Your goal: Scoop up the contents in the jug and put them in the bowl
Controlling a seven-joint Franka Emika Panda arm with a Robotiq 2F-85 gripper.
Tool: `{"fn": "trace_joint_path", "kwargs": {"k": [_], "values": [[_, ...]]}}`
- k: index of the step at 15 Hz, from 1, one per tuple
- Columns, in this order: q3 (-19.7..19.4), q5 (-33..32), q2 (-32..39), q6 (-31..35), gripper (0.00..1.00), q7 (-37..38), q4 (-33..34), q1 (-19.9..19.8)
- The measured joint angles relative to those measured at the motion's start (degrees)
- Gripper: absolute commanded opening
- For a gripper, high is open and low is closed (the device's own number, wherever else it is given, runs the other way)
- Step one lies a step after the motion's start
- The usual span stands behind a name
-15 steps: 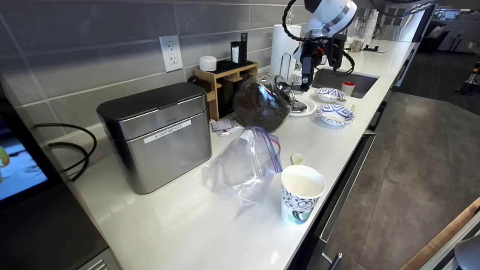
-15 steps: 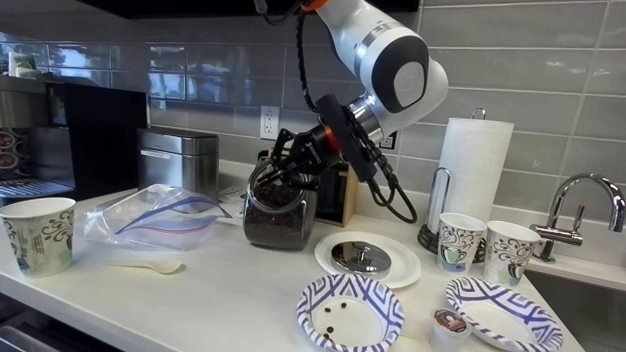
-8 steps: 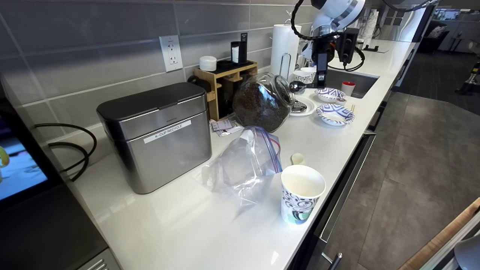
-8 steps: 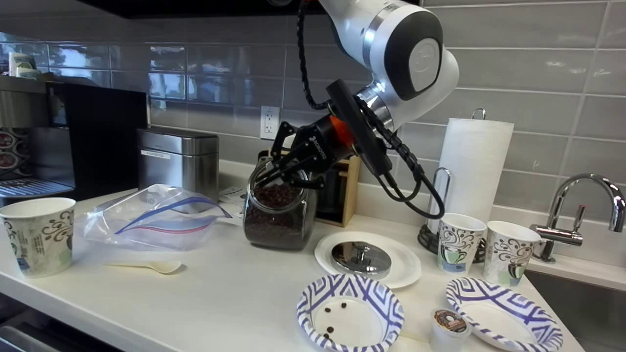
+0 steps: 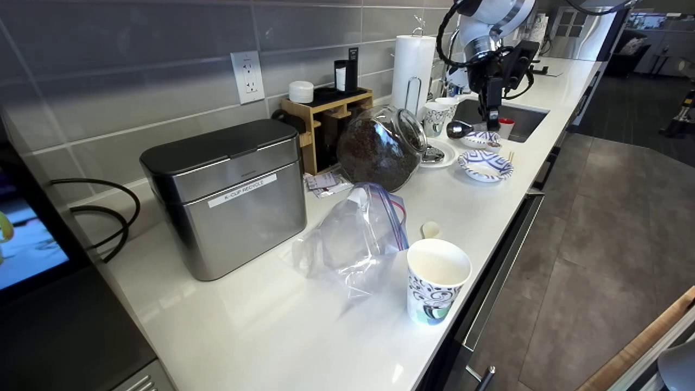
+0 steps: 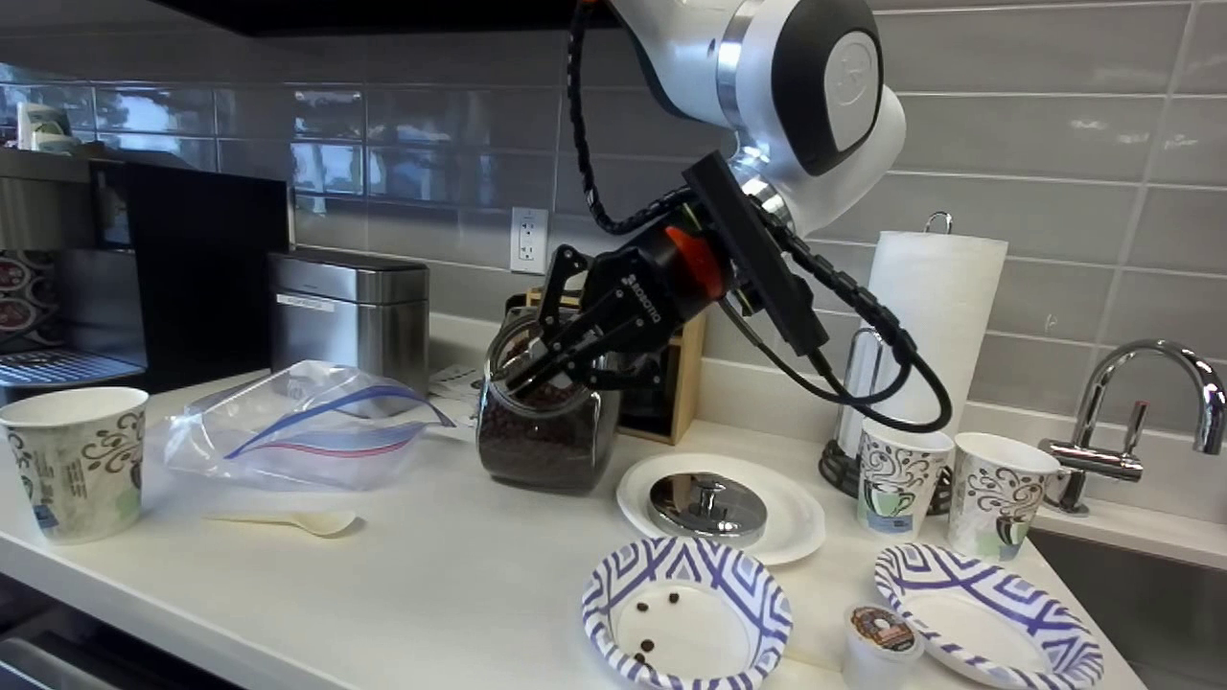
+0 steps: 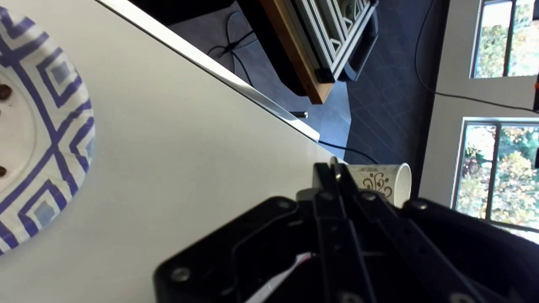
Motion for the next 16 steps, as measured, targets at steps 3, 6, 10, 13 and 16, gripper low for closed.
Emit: {"fn": "trace_joint_path", "kwargs": {"k": [3, 6, 10, 13, 16], "values": [[-0.92, -3.82, -0.52, 0.0, 0.01, -4.26, -0.66, -0.02], [-2.0, -7.39, -0.86, 0.0, 0.01, -8.36, -1.3, -0.12], [-3.51, -10.4, -0.91, 0.0, 0.04, -12.55, -1.69, -0.87], [-3.87, -10.44, -0.91, 0.0, 0.04, -13.39, -1.92, -1.69], [-3.81, -10.44, -0.92, 0.01, 0.01, -13.48, -2.04, -1.67]]}}
